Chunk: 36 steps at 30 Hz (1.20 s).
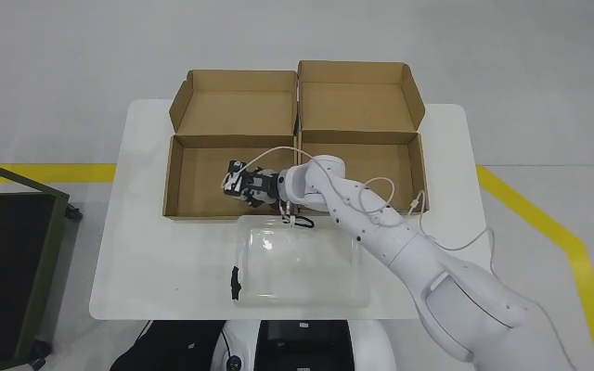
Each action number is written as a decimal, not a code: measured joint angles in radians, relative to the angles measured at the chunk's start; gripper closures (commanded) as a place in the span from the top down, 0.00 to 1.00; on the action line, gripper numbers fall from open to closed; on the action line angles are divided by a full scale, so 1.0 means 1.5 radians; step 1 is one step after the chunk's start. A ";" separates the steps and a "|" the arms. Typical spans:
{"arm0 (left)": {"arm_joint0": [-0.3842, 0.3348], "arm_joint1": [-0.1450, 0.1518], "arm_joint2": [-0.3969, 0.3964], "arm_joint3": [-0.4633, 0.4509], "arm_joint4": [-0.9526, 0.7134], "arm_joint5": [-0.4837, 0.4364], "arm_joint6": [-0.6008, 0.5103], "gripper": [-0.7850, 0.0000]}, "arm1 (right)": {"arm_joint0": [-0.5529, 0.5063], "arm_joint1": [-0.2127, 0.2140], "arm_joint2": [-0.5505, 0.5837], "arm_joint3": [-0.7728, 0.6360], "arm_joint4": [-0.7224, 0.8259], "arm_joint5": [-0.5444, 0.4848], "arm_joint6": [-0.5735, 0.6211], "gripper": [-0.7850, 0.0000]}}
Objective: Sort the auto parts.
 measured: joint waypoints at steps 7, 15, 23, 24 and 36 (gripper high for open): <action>0.000 0.000 0.000 0.000 0.000 0.000 0.000 1.00 | 0.007 -0.013 -0.001 0.029 -0.005 -0.008 -0.004 0.33; 0.000 0.000 0.000 0.000 0.000 0.000 0.000 1.00 | 0.015 -0.017 0.010 0.032 -0.017 -0.014 -0.007 0.60; 0.000 0.000 0.000 0.000 0.000 0.000 0.000 1.00 | 0.007 -0.006 0.041 -0.021 -0.033 -0.010 -0.030 1.00; 0.000 0.000 0.000 0.000 0.000 0.000 0.000 1.00 | 0.004 -0.004 0.047 -0.034 -0.034 -0.009 -0.032 1.00; 0.000 0.000 0.000 0.000 0.000 0.000 0.000 1.00 | -0.130 0.068 0.199 -0.298 -0.076 0.017 0.002 1.00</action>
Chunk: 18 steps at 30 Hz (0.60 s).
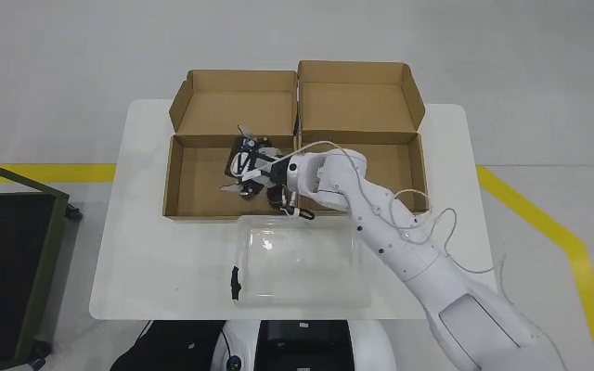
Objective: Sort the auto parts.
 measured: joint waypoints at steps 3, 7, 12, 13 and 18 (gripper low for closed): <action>0.000 0.000 0.000 0.000 0.000 0.000 0.000 1.00 | -0.046 0.019 0.048 -0.071 -0.013 -0.011 0.022 1.00; 0.000 0.000 0.000 0.000 0.000 0.000 0.000 1.00 | -0.104 0.040 0.109 -0.149 -0.020 -0.036 0.047 1.00; 0.000 0.000 0.000 0.000 0.000 0.000 0.000 1.00 | -0.177 0.065 0.197 -0.235 -0.027 -0.057 0.058 1.00; 0.000 0.000 0.000 0.000 0.000 0.000 0.000 1.00 | -0.190 0.069 0.213 -0.249 -0.029 -0.059 0.058 1.00; 0.000 0.000 0.000 0.000 0.000 0.000 0.000 1.00 | -0.264 0.089 0.301 -0.320 -0.031 -0.081 0.041 1.00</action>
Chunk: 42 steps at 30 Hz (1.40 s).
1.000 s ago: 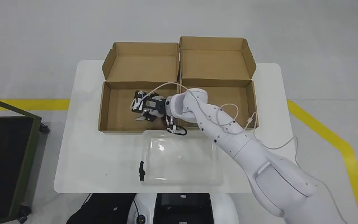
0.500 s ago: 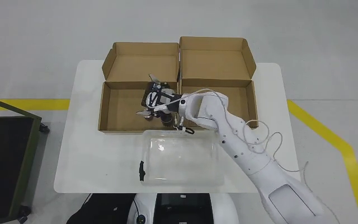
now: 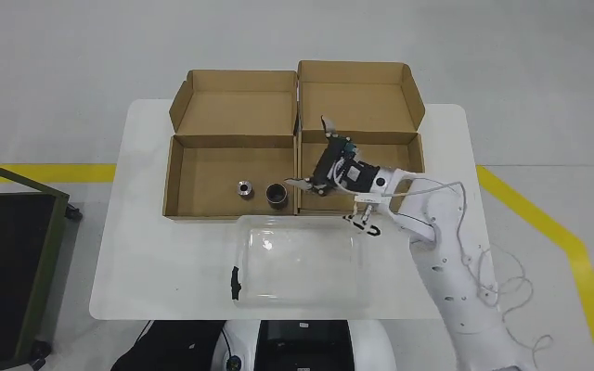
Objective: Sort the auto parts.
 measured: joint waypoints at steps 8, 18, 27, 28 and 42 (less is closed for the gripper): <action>0.000 0.000 0.000 0.000 0.000 0.000 0.000 1.00 | -0.099 0.022 0.115 -0.078 -0.008 0.005 -0.023 1.00; 0.000 0.000 0.000 0.000 0.000 0.000 0.000 1.00 | -0.240 0.037 0.202 -0.141 -0.038 0.064 -0.097 1.00; 0.000 0.000 0.000 0.000 0.000 0.000 0.000 1.00 | -0.386 0.044 0.265 -0.172 -0.072 0.133 -0.196 1.00; 0.000 0.000 0.000 0.000 0.000 0.000 0.000 1.00 | -0.398 0.045 0.270 -0.174 -0.074 0.137 -0.202 1.00; 0.000 0.000 0.000 0.000 0.000 0.000 0.000 1.00 | -0.534 0.050 0.333 -0.195 -0.051 0.171 -0.286 1.00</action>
